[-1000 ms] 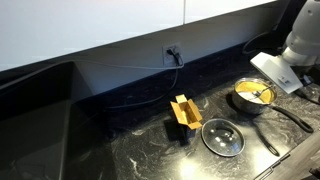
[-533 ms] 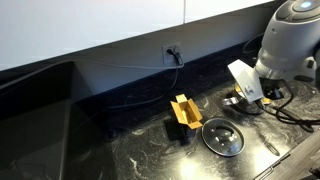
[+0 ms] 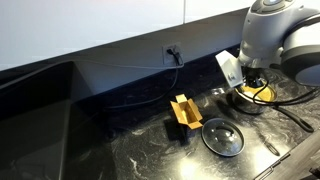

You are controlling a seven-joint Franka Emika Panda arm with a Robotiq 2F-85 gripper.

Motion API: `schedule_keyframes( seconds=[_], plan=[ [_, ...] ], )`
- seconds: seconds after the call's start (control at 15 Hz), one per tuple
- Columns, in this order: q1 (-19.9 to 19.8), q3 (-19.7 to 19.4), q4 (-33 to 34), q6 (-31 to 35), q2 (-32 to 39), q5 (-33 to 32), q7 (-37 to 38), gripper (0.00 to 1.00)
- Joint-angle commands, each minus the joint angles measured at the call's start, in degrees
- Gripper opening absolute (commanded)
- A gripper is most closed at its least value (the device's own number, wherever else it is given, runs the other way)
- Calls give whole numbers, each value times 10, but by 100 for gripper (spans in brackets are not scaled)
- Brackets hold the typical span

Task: Use the silver fork to stir the contents in the pot

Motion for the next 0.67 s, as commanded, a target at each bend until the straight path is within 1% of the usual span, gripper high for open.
schedule_keyframes(
  seconds=[0.0,0.33,0.6],
  plan=[
    [26,-5,21,17,53,7,-1,4],
    [54,-16,42,19,103,2,0,4],
    [66,-25,69,20,142,9,-2,4]
  ],
)
